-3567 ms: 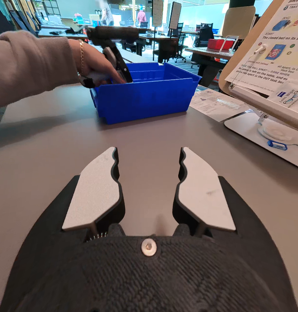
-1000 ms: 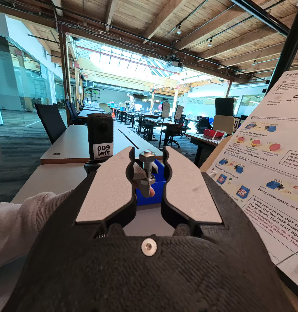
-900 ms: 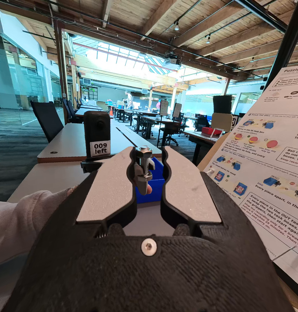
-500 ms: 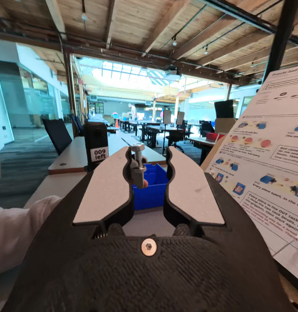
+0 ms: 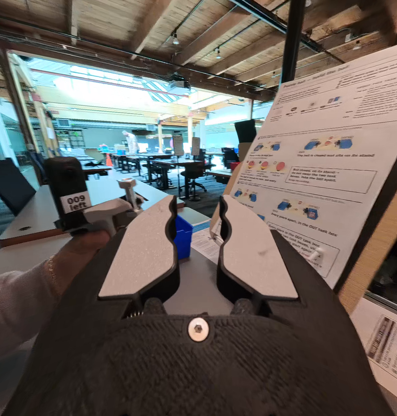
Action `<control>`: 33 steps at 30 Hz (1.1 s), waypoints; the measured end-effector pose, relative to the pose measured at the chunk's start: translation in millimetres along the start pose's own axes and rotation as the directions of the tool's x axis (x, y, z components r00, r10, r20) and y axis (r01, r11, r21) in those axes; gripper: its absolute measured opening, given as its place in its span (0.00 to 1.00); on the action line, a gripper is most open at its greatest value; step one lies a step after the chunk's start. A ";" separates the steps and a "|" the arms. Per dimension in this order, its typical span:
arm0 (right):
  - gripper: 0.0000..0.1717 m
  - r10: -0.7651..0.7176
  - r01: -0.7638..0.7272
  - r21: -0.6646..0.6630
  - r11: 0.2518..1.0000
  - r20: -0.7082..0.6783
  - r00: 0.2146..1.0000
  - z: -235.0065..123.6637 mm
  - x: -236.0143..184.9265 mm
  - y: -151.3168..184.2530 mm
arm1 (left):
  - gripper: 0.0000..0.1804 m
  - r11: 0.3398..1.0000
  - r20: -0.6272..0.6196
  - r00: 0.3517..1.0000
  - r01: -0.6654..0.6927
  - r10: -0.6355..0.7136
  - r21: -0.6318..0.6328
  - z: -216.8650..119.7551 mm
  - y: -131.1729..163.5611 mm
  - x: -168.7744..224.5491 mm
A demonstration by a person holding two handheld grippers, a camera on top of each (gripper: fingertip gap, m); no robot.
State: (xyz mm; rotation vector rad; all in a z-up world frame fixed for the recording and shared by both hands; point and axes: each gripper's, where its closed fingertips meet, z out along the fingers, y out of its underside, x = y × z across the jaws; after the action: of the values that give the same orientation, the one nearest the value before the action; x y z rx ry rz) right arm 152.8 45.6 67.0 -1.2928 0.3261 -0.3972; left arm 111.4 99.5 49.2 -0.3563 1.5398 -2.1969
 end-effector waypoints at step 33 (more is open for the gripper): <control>0.22 -0.057 0.055 0.013 0.998 0.204 0.977 16.3 -67.0 -7.6 | 0.05 0.998 0.014 0.998 -0.060 0.060 -0.003 6.0 -2.1 9.0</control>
State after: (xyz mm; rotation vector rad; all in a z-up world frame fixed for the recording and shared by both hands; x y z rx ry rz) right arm 99.8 88.8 79.2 -1.3254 0.1154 -0.3097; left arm 105.8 90.8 52.9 -0.3210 1.5263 -2.1427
